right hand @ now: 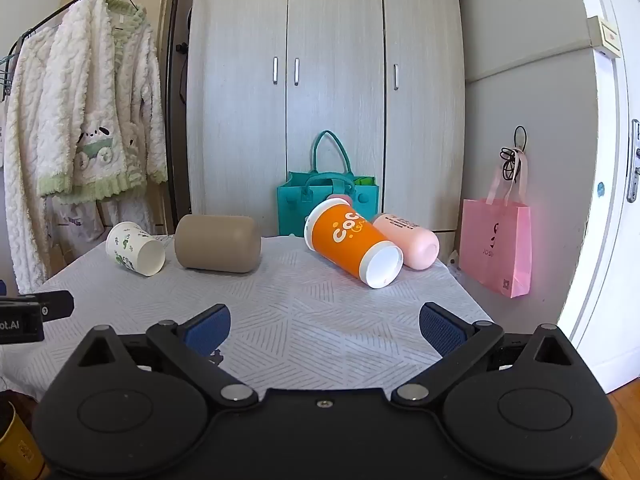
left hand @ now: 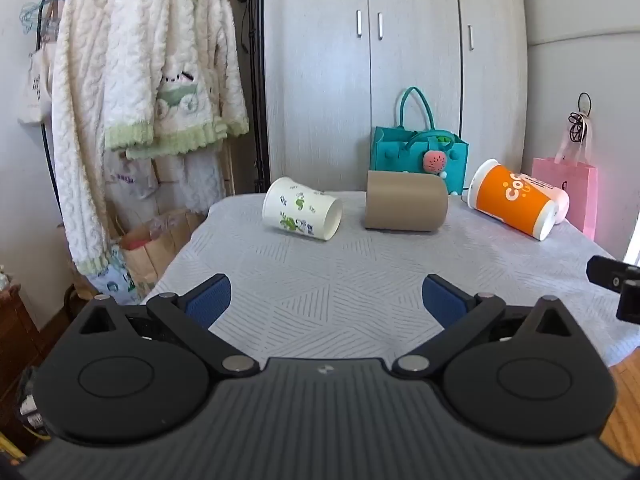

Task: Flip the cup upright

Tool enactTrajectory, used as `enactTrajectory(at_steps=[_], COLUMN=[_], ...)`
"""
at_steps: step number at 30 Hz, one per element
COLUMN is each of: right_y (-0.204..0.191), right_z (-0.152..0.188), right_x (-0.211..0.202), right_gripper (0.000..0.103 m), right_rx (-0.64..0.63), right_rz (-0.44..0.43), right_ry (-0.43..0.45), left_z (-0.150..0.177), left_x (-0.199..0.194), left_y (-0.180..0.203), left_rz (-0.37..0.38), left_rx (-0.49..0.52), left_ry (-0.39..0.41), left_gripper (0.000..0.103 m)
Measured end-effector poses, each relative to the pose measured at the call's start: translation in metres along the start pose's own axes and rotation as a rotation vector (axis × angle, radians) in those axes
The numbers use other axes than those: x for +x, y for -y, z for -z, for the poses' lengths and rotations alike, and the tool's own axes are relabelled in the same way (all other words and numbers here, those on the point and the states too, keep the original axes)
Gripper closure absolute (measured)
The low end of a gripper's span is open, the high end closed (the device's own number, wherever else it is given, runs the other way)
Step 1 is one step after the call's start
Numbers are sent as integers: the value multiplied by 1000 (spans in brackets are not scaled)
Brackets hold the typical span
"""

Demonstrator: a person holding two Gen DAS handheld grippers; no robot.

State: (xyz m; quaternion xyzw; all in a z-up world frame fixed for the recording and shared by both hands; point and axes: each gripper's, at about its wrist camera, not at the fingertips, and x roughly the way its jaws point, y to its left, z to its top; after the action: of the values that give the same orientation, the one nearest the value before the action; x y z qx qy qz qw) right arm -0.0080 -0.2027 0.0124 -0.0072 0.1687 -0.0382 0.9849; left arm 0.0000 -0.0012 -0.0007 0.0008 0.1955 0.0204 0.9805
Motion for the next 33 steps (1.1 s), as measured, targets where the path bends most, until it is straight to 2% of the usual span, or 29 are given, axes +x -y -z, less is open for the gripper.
enactTrajectory(at_steps=[1,5,11,19,24,28,33], right_y=[0,0,4,6,8,9,7], right_z=[0,0,-1,3,2,3,4], right_x=[0,0,-4,-3,-4,-3,-6], right_gripper=[1,1,1,1,1,1,1], right_rx=[0,1,6,24,34,41,36], right_rz=[0,2,13,17,20,24,25], right_ry=[0,-1,4,6,11,13,26], left_z=[0,4,7,7,5,4,4], left_x=[3,-5,-10,-16,-23,-27,-28], left_y=[10,9,9,8,4,5,-5], left_rz=[-6,45,35,58,104,95,110], left_rx=[43,38,55,29,-11,-7,-67], left_ry=[-1,31,80,117,156,177,195], left_gripper=[0,0,0,0,0,0,0])
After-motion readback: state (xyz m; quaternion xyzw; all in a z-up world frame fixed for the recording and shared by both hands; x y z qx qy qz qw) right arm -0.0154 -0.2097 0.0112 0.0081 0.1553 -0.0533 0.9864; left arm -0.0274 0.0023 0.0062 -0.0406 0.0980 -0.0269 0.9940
